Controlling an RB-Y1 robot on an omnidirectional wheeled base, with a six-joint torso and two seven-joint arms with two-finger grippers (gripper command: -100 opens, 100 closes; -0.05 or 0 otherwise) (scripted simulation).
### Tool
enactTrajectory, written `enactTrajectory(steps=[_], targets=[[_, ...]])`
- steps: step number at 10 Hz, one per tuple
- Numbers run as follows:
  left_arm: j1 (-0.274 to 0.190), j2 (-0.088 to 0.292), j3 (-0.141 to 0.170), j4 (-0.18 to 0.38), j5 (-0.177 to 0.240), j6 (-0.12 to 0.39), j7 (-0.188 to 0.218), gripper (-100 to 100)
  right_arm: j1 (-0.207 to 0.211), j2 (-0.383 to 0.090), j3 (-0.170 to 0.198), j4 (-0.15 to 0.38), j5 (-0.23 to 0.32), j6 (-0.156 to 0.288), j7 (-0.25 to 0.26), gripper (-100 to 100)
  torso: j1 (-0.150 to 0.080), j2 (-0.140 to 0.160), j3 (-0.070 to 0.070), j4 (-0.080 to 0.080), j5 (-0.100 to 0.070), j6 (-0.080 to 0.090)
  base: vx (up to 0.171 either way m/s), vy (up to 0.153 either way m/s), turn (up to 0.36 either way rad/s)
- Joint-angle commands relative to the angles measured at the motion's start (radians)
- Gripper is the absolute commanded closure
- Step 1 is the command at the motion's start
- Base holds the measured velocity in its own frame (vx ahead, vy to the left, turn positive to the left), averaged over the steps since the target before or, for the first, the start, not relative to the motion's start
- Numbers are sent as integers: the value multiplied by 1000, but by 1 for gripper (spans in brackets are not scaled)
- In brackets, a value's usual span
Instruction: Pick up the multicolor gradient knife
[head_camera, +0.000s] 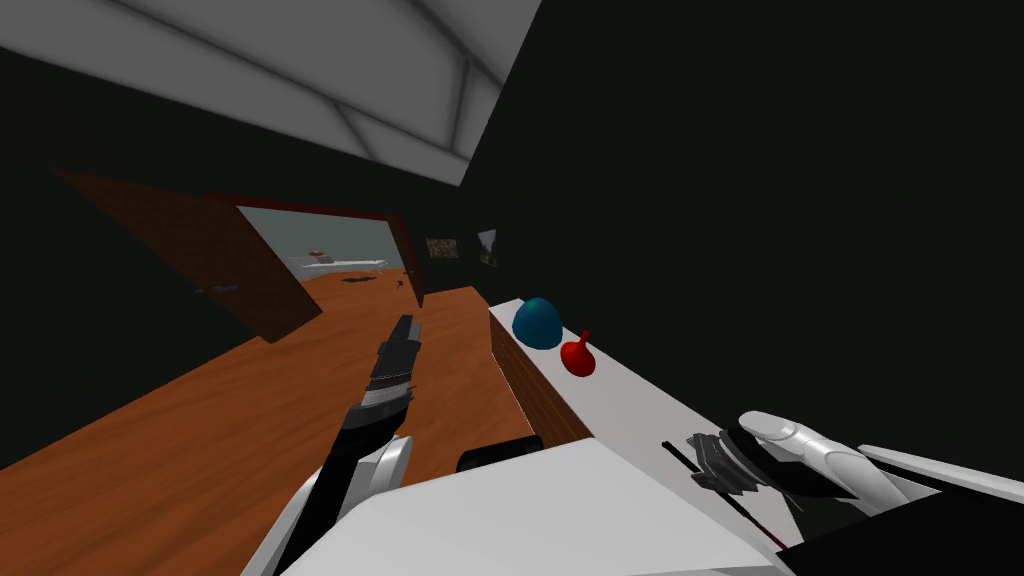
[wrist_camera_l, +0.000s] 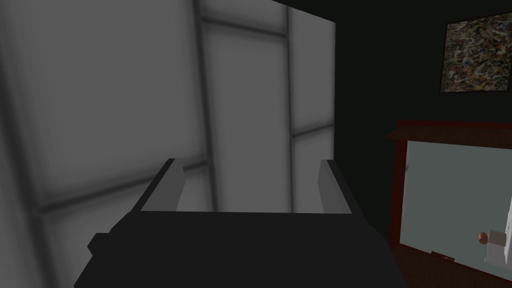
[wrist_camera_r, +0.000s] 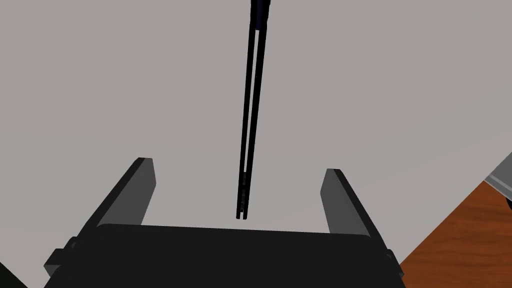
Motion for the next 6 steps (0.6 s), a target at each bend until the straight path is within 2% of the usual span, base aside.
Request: enactTrajectory(steps=[1,5,6], targets=[[0,0,0,0,0,0,0,0,-21,20,-17,33,31,-11,-13,-100,0,0,0,0,0,0,-49,-8,102],[0,0,0,0,0,0,0,0,-104,101,-85,156,153,-55,-67,-100,0,11,6,2,0,0,-141,-21,164],[0,0,0,0,0,0,0,0,-104,101,-85,166,153,-55,-67,-100,0,11,6,3,0,0,-88,-11,38]])
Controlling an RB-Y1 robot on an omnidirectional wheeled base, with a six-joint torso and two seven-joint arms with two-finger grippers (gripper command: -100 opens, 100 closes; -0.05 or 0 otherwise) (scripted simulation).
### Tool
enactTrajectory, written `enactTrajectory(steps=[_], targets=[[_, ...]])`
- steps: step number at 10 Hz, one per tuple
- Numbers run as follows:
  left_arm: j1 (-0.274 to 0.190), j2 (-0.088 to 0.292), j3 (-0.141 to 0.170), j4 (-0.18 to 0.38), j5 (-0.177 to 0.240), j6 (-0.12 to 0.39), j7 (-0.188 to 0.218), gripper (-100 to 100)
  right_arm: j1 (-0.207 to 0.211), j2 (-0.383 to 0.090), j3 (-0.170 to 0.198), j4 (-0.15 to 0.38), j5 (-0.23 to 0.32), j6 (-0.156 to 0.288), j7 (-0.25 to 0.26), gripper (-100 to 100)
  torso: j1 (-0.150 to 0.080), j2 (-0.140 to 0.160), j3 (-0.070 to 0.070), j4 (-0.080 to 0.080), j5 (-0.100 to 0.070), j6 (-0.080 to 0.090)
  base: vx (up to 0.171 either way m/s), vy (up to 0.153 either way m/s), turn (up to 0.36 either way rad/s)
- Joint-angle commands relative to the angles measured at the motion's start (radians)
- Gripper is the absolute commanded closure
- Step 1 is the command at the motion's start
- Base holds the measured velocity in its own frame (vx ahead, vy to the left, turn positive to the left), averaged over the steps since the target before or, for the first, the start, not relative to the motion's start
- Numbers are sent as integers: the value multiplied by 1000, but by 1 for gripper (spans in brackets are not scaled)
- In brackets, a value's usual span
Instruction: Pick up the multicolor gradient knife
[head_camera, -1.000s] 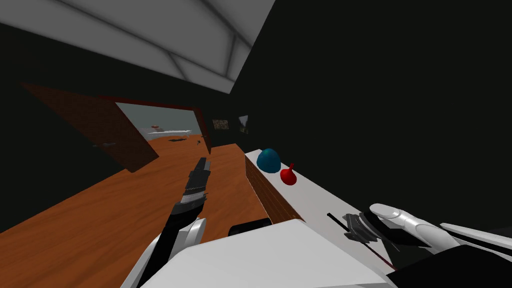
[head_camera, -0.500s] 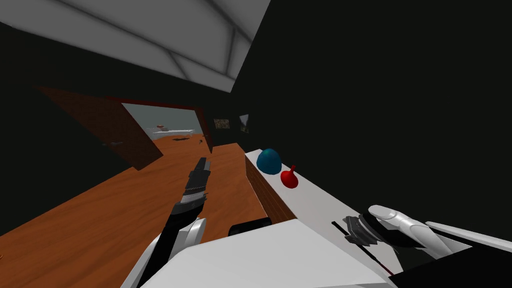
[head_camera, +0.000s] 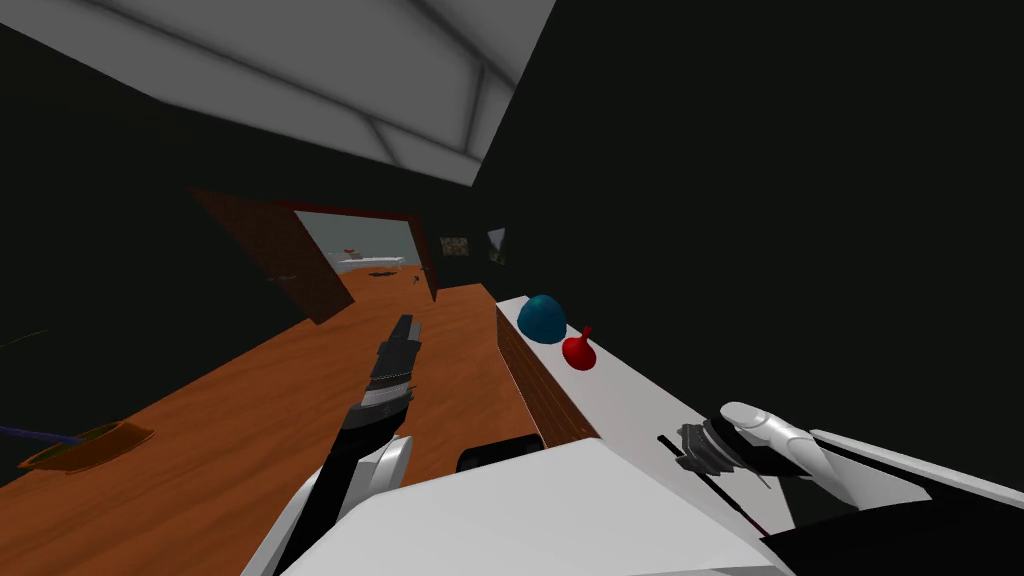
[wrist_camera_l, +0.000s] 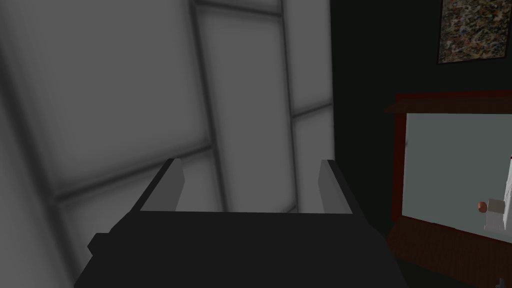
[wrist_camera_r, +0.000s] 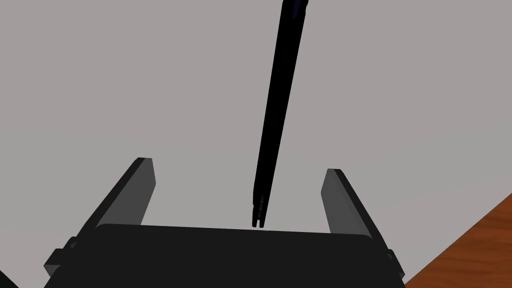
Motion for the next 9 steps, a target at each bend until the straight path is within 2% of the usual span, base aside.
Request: enactTrajectory(steps=[1,2,3,6,7,8,9], targets=[[0,0,0,0,0,0,0,0,-25,25,-21,45,36,-15,-13,-100,0,0,0,0,0,0,-61,-15,63],[0,0,0,0,0,0,0,0,-45,45,-38,69,67,-26,-26,-100,0,-2,-1,0,0,-1,-101,-19,185],[0,0,0,0,0,0,0,0,-45,45,-38,78,67,-26,-26,-100,0,-1,-1,0,0,-1,-85,-5,62],[0,0,0,0,0,0,0,0,-108,106,-89,172,159,-59,-67,-100,0,-1,-1,0,0,-1,-107,-5,137],[0,0,0,0,0,0,0,0,-98,94,-77,156,140,-52,-57,-100,0,1,0,0,0,-1,-69,0,38],[0,0,0,0,0,0,0,0,-100,96,-79,159,143,-55,-60,100,0,-2,-1,0,0,0,-10,0,-10],[0,0,0,0,0,0,0,0,-100,96,-79,159,143,-54,-60,100,0,-5,-3,-1,0,0,-6,2,-4]])
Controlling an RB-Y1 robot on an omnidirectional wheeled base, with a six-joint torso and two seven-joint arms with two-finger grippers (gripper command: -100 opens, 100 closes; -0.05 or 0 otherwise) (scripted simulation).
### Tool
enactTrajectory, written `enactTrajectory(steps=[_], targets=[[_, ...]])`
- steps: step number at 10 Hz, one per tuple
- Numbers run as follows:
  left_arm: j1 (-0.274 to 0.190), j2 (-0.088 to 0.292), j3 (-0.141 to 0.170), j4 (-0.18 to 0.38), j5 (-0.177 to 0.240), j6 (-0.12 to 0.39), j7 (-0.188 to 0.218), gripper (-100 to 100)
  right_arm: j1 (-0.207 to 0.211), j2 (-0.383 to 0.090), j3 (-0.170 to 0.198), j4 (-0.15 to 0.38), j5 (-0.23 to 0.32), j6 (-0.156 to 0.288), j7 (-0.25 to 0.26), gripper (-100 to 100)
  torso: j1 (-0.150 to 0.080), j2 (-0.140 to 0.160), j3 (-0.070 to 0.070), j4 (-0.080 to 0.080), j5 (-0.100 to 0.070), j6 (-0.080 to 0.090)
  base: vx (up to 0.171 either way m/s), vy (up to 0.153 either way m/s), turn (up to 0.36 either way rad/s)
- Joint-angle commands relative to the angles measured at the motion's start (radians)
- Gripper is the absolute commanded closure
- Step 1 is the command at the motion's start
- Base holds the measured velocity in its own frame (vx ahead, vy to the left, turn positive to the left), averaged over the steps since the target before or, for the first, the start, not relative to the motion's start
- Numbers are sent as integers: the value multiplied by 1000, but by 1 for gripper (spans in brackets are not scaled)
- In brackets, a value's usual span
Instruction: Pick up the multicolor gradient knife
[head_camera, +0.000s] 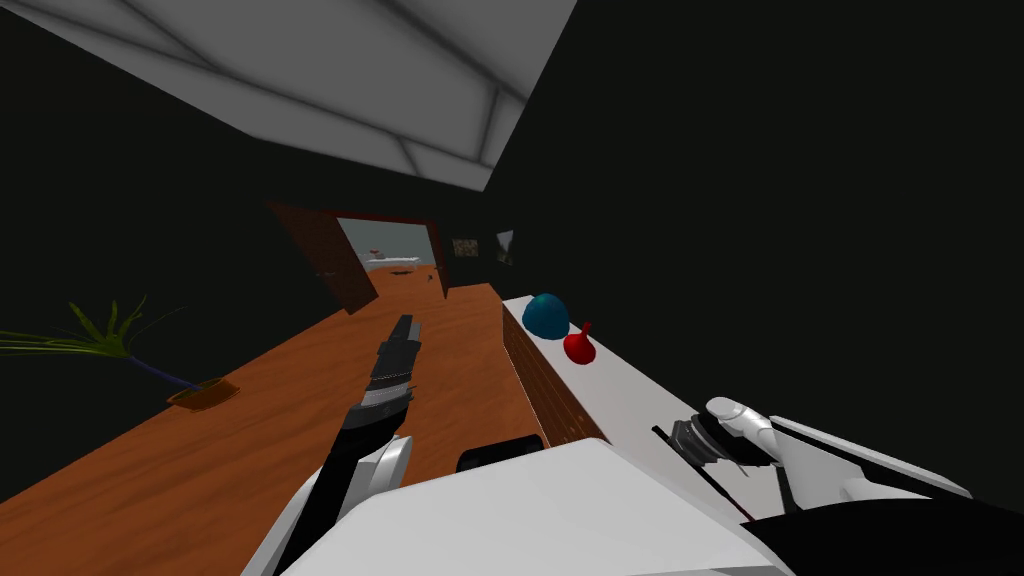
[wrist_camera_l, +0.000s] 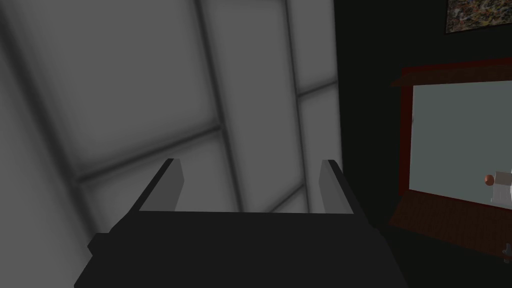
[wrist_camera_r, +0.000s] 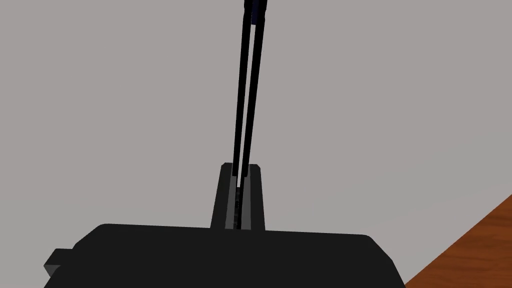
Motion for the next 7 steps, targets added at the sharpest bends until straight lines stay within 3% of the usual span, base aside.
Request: enactTrajectory(steps=[1,3,4,5,6,7], targets=[[0,0,0,0,0,0,0,0,0,0,0,0,0,0,0,100,0,0,0,0,0,0,-2,2,-13],[0,0,0,0,0,0,0,0,1,1,0,1,0,-4,-3,100,-3,1,1,1,-1,-1,0,0,0],[0,0,0,0,0,0,0,0,1,1,1,0,0,-4,-3,0,-3,1,1,1,-1,-1,0,0,0],[0,0,0,0,0,0,0,0,33,-31,24,-48,-45,18,21,100,-4,1,1,1,-2,-1,99,12,-187],[0,0,0,0,0,0,0,0,33,-31,24,-38,-45,18,21,100,-4,-4,-2,0,-1,1,120,-5,-142],[0,0,0,0,0,0,0,0,54,-52,41,-81,-76,30,35,100,-5,-5,-3,-1,-1,0,119,-15,-137]])
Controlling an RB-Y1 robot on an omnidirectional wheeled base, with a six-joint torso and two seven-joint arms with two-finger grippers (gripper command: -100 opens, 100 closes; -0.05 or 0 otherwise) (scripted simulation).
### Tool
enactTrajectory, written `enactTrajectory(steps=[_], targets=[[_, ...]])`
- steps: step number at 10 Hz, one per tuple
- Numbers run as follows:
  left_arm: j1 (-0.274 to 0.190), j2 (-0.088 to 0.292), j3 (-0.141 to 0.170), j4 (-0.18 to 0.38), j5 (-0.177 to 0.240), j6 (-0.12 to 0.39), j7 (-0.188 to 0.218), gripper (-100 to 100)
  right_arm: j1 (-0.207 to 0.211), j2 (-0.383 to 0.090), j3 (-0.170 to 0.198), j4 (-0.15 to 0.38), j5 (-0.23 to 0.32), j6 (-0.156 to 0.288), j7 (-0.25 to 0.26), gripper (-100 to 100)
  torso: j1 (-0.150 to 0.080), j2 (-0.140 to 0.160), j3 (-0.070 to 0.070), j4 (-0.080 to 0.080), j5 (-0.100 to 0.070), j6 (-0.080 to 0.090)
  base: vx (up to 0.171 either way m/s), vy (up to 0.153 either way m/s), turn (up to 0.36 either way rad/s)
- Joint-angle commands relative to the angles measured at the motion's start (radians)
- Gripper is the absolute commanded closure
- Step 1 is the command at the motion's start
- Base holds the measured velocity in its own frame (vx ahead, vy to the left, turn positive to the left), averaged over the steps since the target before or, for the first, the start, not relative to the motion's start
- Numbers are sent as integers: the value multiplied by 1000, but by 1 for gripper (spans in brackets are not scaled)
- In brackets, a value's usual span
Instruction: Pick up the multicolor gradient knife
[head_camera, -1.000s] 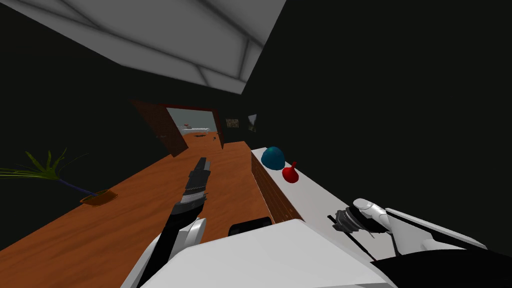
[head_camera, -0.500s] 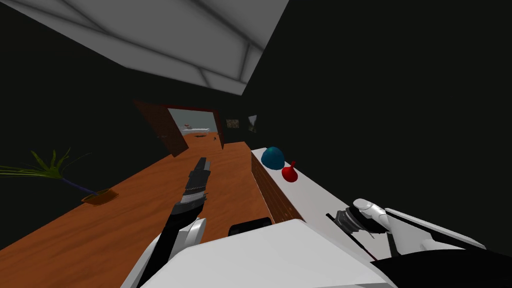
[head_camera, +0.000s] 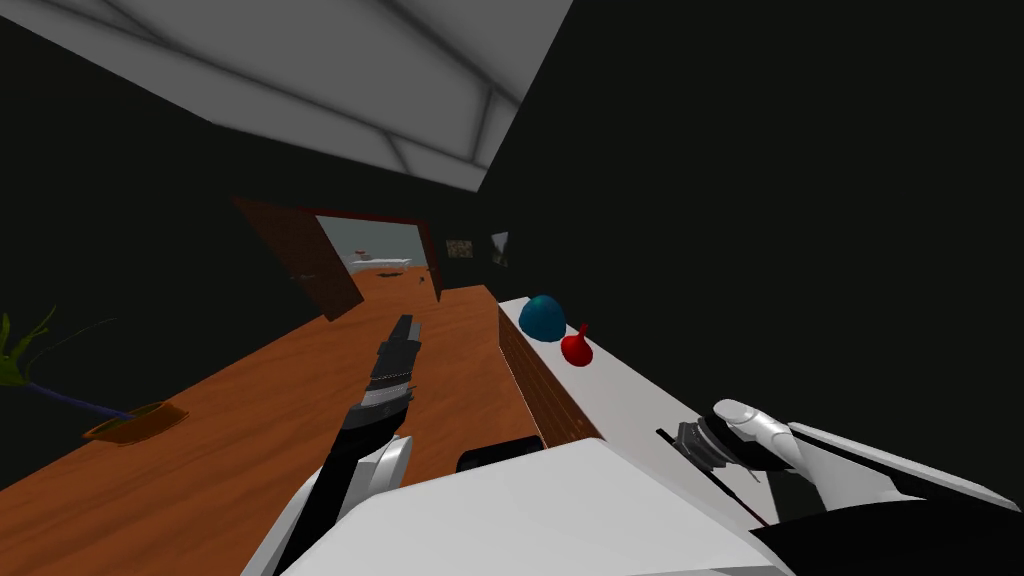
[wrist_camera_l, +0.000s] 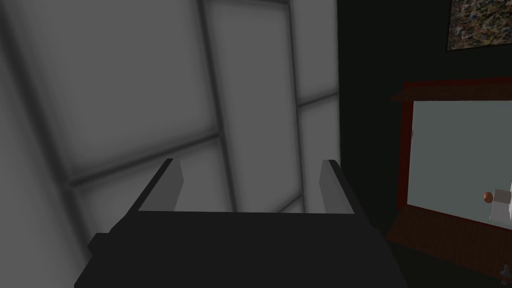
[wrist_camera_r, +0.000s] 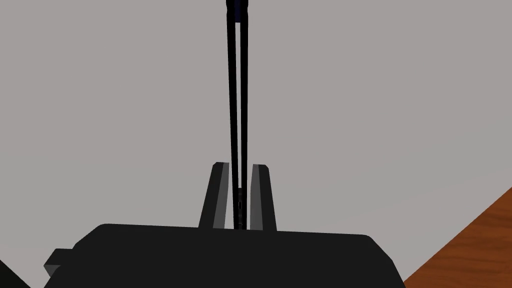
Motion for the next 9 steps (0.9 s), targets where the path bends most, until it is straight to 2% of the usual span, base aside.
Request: enactTrajectory(steps=[1,7,8,9], targets=[[0,0,0,0,0,0,0,0,26,-27,25,-43,-47,14,26,100,0,0,0,0,0,0,129,8,-133],[0,0,0,0,0,0,0,0,151,-149,127,-242,-231,80,107,100,1,-2,-2,-1,-1,1,136,20,-151],[0,0,0,0,0,0,0,0,139,-136,115,-224,-211,76,96,100,1,-1,-1,-1,-1,2,45,16,-49],[0,0,0,0,0,0,0,0,141,-137,118,-225,-214,77,101,0,0,2,1,0,-1,0,8,3,8]])
